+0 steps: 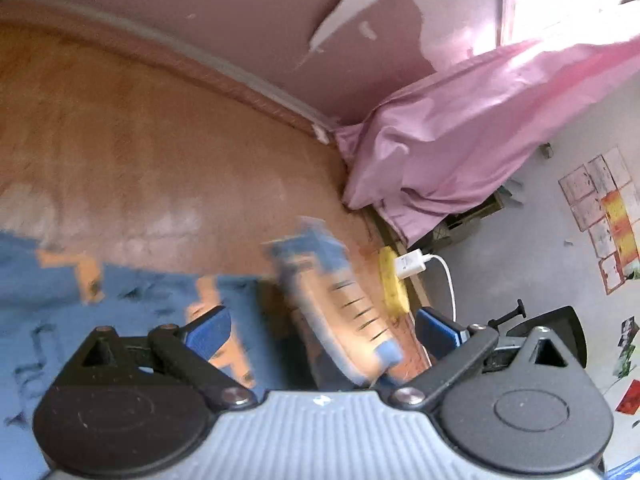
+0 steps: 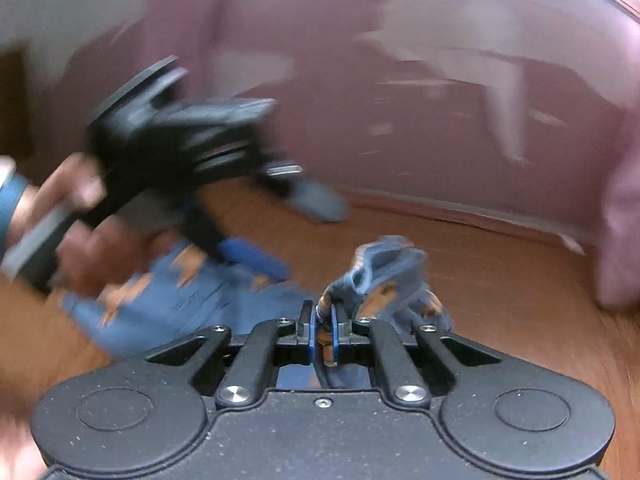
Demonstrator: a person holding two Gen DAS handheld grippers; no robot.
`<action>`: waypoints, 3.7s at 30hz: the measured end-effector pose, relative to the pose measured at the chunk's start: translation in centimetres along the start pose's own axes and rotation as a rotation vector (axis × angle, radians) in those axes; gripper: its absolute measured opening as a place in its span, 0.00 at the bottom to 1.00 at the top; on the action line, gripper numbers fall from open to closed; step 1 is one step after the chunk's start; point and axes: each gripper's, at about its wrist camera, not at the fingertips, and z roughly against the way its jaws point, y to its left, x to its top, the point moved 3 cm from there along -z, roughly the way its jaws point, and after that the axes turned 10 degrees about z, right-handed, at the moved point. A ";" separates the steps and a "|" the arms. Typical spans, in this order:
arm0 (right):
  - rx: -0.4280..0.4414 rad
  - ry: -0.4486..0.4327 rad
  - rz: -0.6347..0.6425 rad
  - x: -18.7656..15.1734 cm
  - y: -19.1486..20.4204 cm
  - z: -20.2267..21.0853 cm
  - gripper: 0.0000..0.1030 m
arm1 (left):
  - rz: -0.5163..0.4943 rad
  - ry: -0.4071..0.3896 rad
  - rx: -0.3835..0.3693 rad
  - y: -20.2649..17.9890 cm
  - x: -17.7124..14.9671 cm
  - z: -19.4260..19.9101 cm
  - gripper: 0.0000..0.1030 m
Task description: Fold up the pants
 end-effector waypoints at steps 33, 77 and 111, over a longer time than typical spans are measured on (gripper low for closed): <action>0.071 0.089 0.109 -4.0 8.0 -4.0 0.15 | 0.194 -0.030 0.279 7.9 -2.4 0.5 0.09; 0.299 -0.016 0.221 4.2 16.1 -4.9 0.10 | 0.147 -0.288 0.333 9.5 -3.8 13.8 0.06; 0.130 0.104 0.195 1.3 10.4 -5.6 0.78 | -0.101 -0.232 0.552 6.5 -7.6 13.6 0.43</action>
